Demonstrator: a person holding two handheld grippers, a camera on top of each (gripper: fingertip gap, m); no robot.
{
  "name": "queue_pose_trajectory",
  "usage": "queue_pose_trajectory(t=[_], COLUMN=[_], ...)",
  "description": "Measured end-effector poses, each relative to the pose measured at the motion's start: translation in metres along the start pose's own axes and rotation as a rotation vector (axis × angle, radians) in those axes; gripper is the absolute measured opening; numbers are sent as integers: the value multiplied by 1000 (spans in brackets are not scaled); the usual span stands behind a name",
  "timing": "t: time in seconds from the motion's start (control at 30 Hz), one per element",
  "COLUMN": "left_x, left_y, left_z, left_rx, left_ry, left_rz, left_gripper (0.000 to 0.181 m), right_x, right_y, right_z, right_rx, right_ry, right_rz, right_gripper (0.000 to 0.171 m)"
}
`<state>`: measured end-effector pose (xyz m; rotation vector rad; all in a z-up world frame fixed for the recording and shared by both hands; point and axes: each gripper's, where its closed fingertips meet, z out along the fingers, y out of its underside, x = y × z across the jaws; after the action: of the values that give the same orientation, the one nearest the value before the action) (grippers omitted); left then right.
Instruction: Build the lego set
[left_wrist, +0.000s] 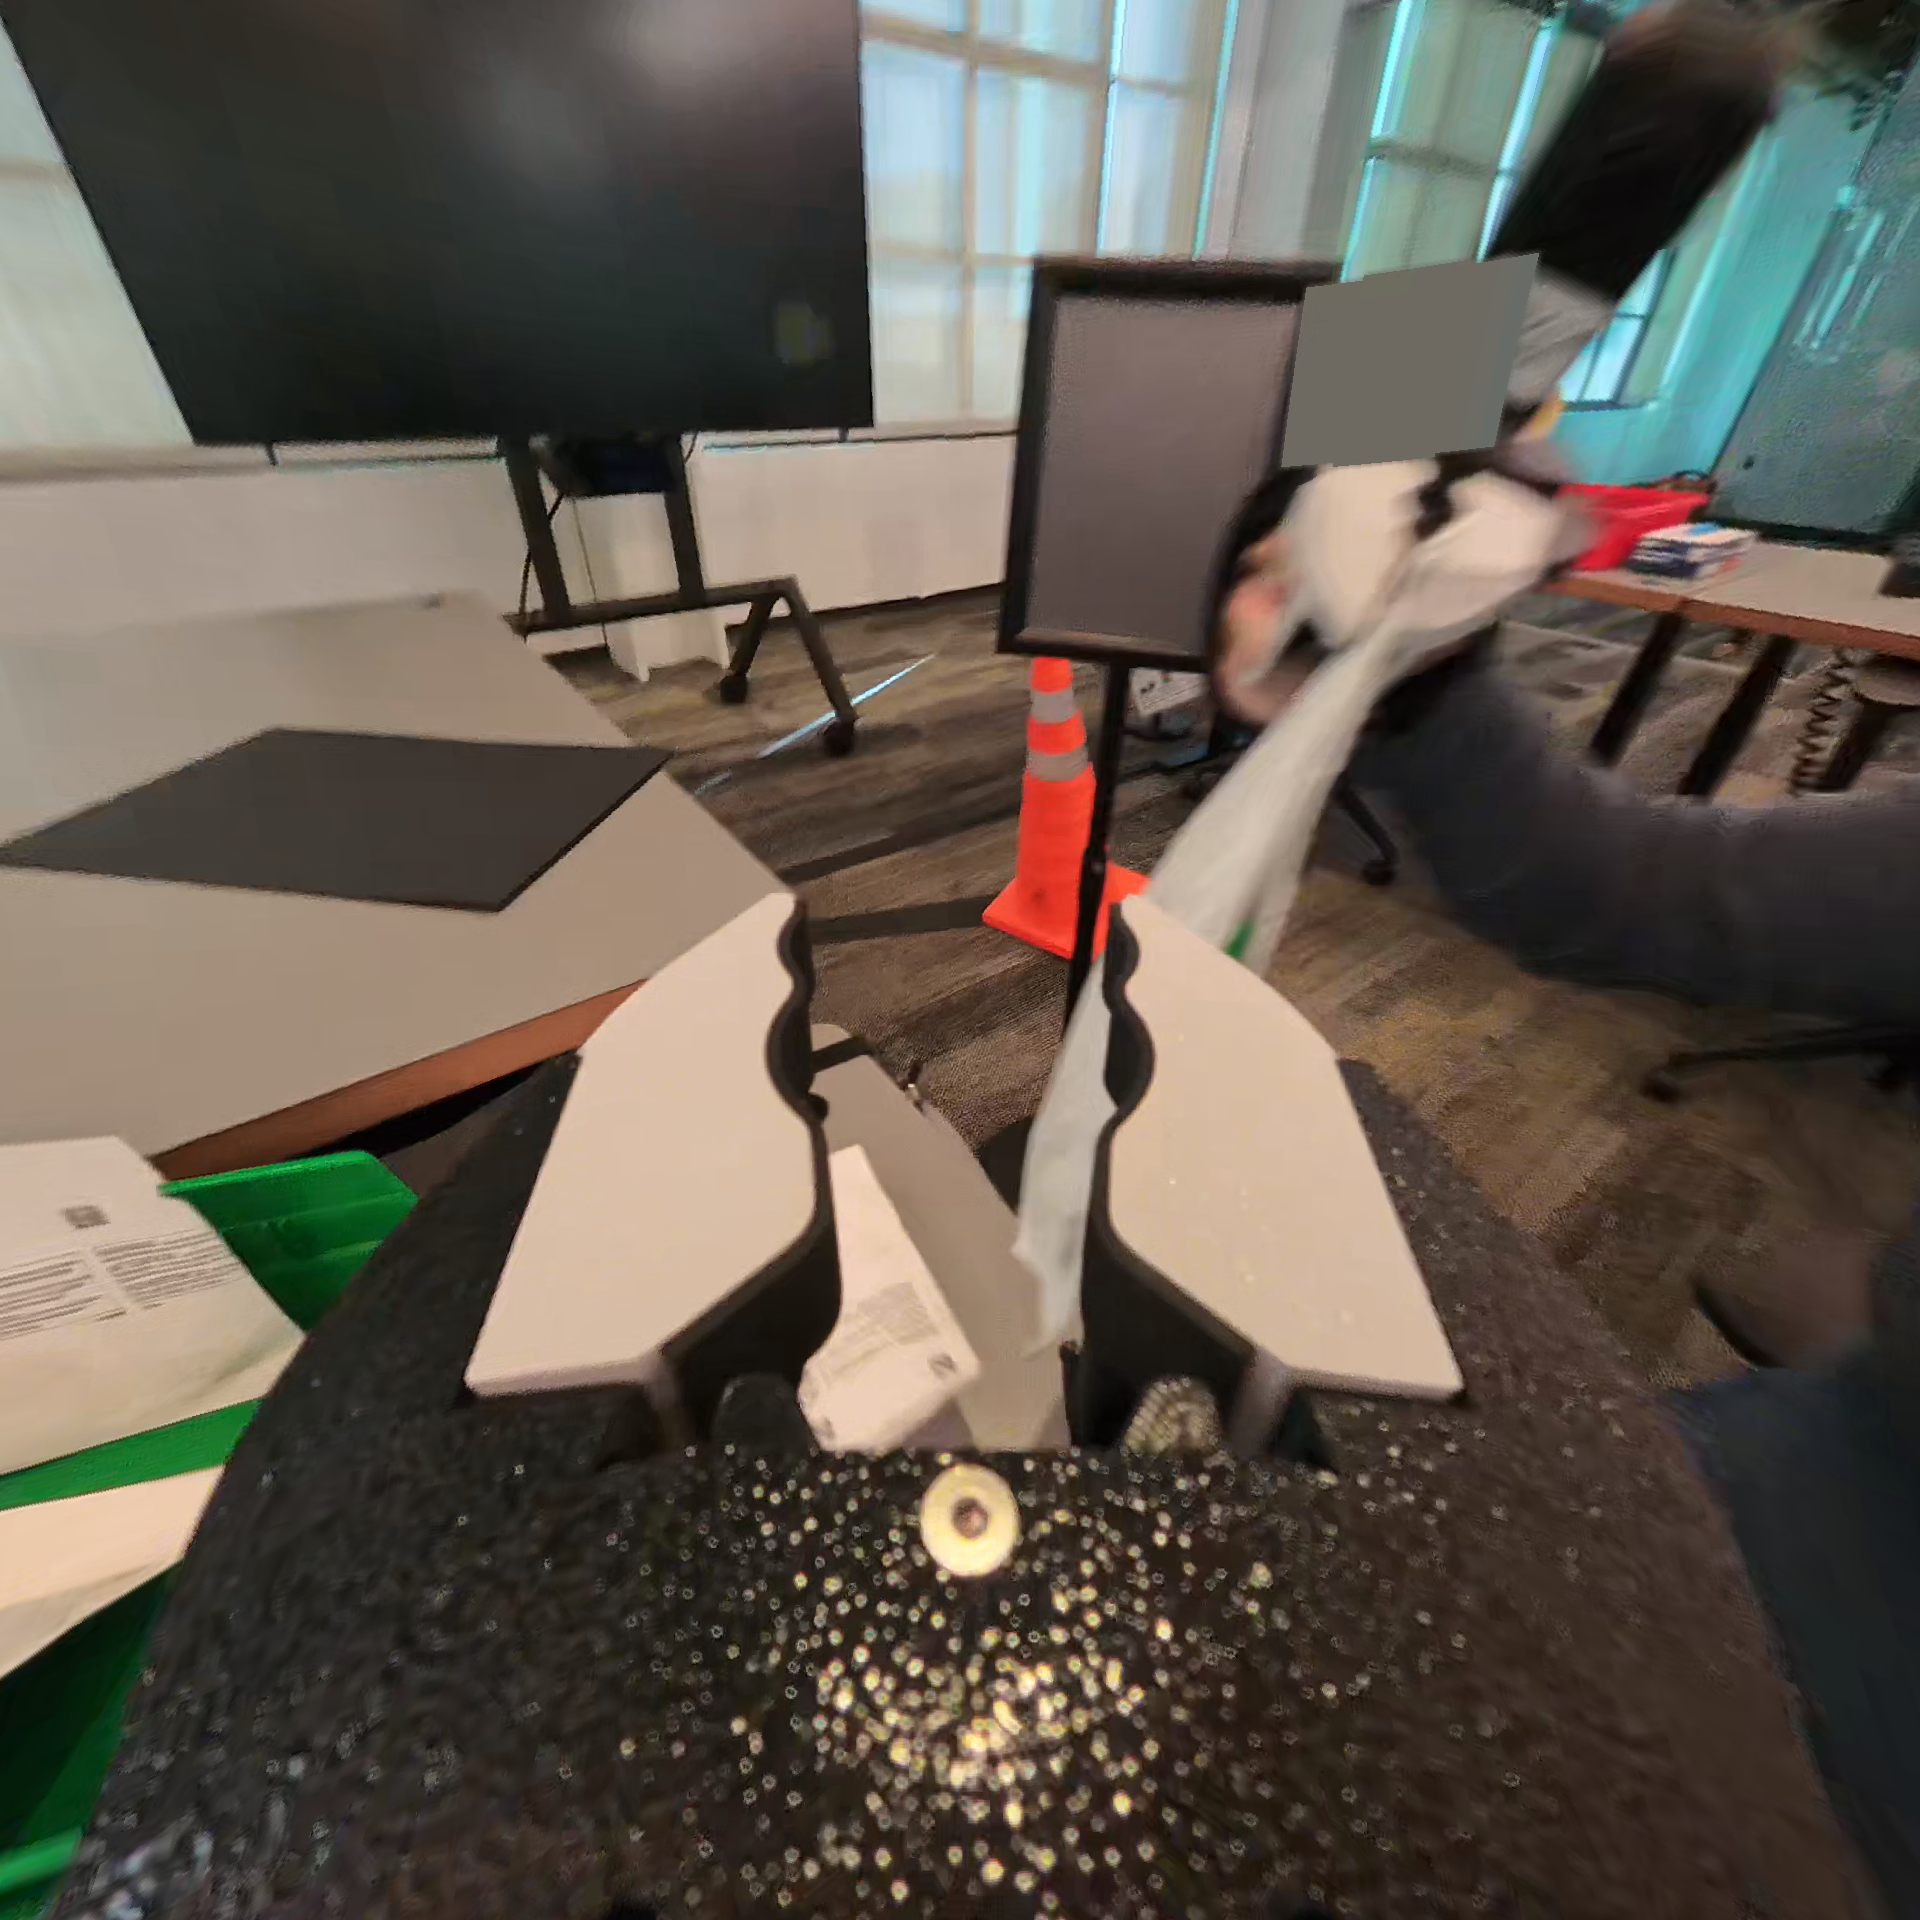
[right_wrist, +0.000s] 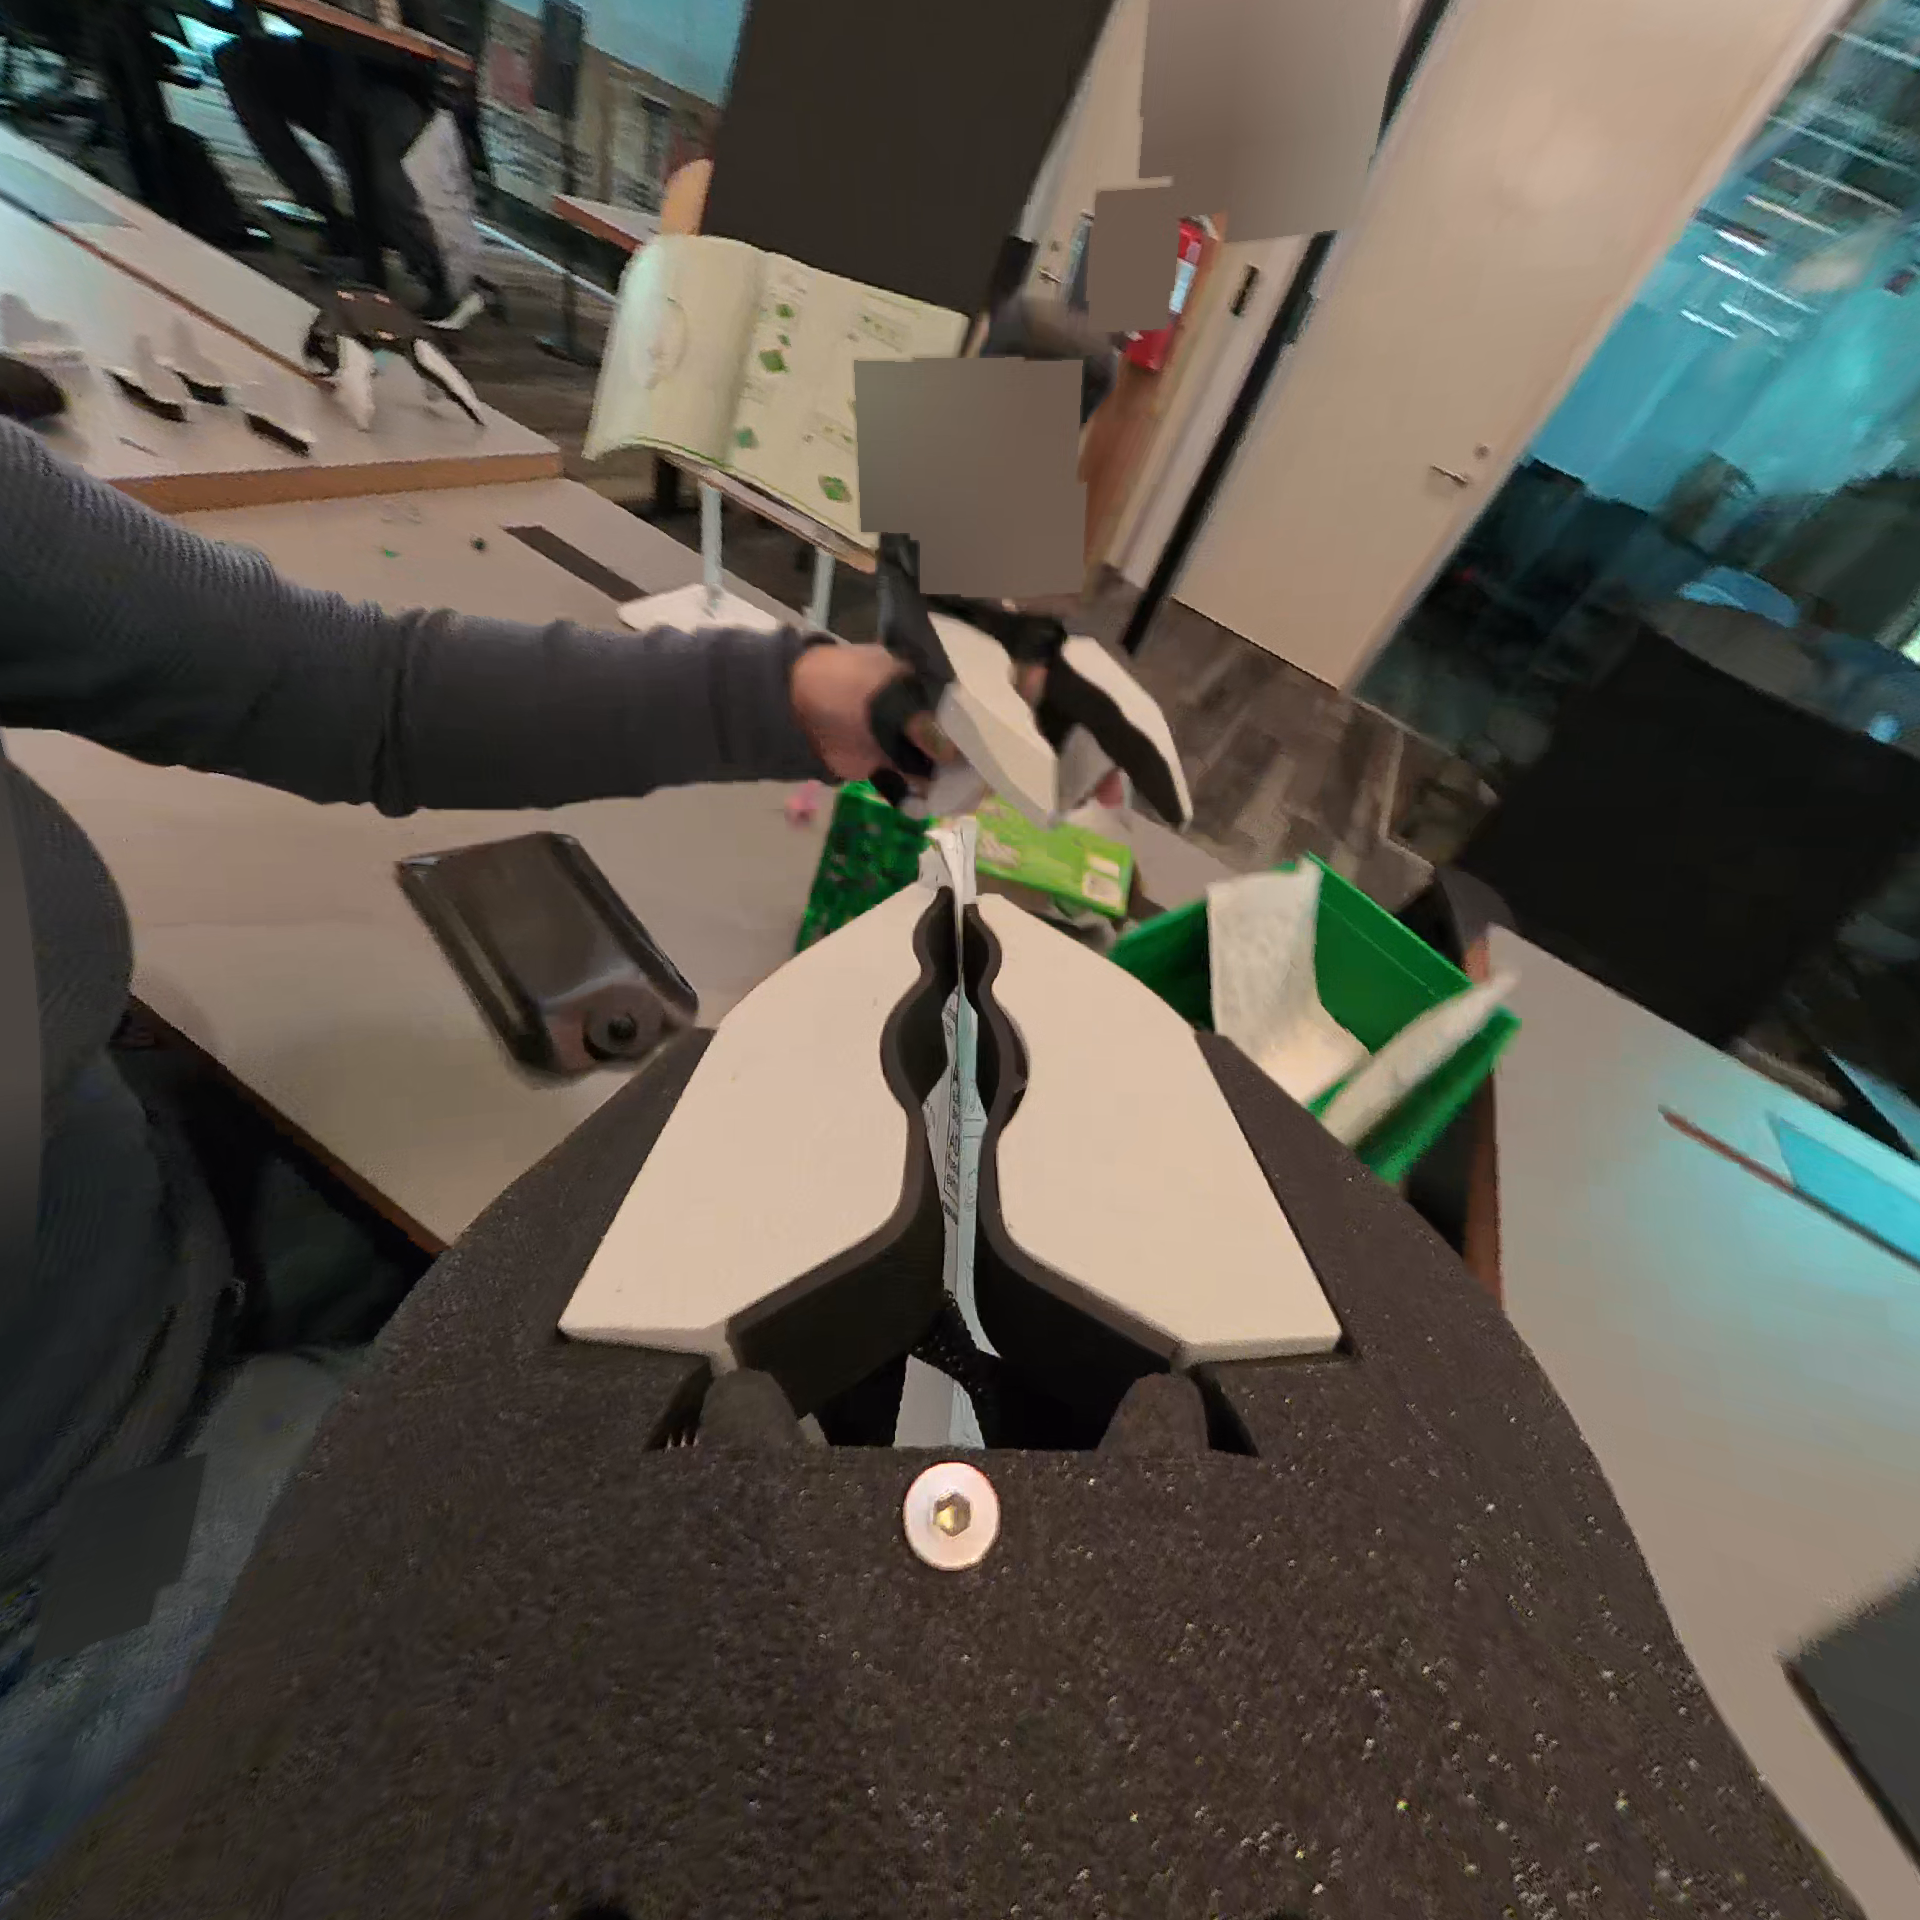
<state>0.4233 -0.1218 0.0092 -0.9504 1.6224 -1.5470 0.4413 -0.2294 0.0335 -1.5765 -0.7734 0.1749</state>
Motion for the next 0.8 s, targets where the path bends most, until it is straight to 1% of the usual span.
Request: queue_pose_trajectory(t=[0.03,0.07,0.17,0.23,0.33,0.4,0.47,0.53,0.57,0.67,0.7,0.73,0.8], left_x=[21,38,81,104,124,142,161,178,188,210,212,211,209], left_y=[-10,-14,-8,-1,11,16,24,35,41,58,64,68,71], left_z=[-22,-42,-100,-136,-194,-232,-267,-302,-317,-359,-377,-399,-446], left_rx=[-5,-44,-212,-282,-363,-362,-373,-400,-405,-433,-461,-486,-513], left_ry=[14,7,-56,-112,-249,-292,-340,-405,-429,-518,-589,-694,-915], left_rz=[29,53,107,107,67,9,-43,-81,-105,-144,-132,-106,-79], left_gripper=[52,51,45,38,16,0,0,11,12,0,0,0,0], right_x=[-8,-17,-48,-73,-113,-140,-165,-189,-201,-239,-251,-262,-276], right_y=[-7,-14,-37,-52,-75,-88,-101,-111,-117,-132,-135,-137,-144], right_z=[15,31,79,112,158,188,218,247,261,301,315,331,364], right_rx=[14,27,77,115,171,200,227,251,266,301,301,301,342], right_ry=[-35,-71,-195,-285,-421,-502,-578,-647,-687,-802,-830,-843,-807], right_rz=[-19,-40,-92,-121,-165,-194,-215,-228,-227,-220,-222,-221,-202], right_gripper=[0,0,0,0,0,0,0,0,0,0,0,0,7])
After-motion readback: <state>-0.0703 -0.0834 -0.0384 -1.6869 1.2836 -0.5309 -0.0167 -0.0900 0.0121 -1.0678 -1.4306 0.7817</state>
